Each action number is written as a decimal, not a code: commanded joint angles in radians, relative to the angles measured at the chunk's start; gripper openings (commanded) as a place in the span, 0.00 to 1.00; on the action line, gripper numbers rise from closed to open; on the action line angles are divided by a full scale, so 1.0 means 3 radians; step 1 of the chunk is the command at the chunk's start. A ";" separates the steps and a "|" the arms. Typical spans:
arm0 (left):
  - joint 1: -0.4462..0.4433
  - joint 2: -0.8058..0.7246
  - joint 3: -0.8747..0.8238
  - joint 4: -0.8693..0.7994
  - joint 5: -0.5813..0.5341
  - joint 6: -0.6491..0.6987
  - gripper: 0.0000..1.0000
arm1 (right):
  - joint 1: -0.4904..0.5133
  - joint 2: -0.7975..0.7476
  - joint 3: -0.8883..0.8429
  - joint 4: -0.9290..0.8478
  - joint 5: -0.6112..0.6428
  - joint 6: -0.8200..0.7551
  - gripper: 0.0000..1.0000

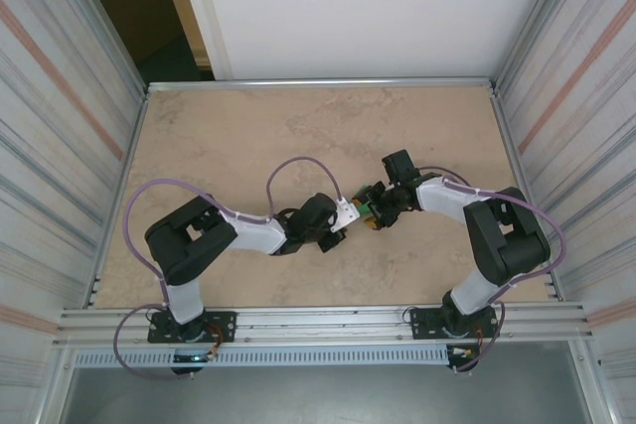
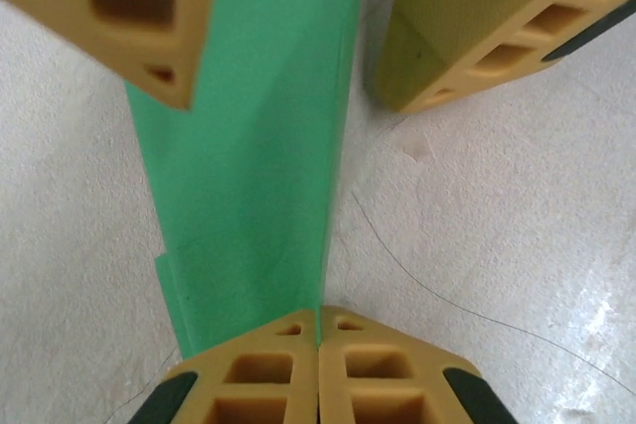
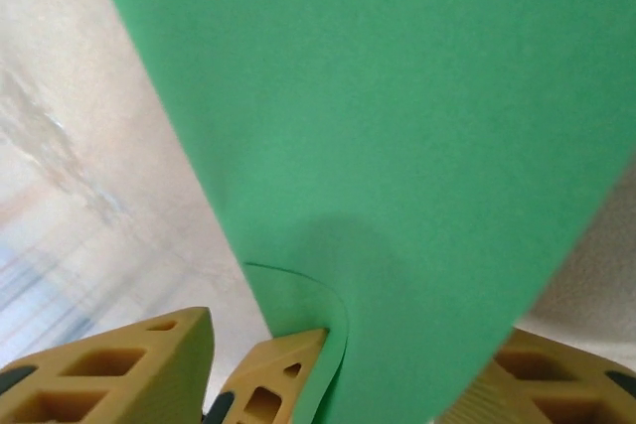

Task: Fold a paper plane with a square sheet of paper (pick it up from the middle)
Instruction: Fold the wing for the fifth time at the center of the table.

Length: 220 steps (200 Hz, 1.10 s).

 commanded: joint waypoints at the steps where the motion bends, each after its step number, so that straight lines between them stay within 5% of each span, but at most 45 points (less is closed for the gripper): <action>1: 0.0153 0.0021 0.0075 -0.0329 0.0473 -0.0240 0.05 | -0.0140 -0.0250 0.0106 -0.0235 0.0103 -0.0205 0.62; 95: 0.0706 0.0275 0.0648 -0.1112 0.1636 -0.0968 0.00 | -0.0502 -0.0856 0.0001 -0.0502 0.0351 -0.1049 0.65; 136: 0.0887 0.0432 0.0938 -0.1417 0.2070 -0.1367 0.00 | -0.0505 -0.0863 -0.0139 -0.0181 0.0006 -0.1433 0.64; 220: 0.0973 0.0634 0.1072 -0.1304 0.2408 -0.2089 0.00 | -0.0358 -0.0456 -0.0334 0.0785 -0.0617 -0.1737 0.40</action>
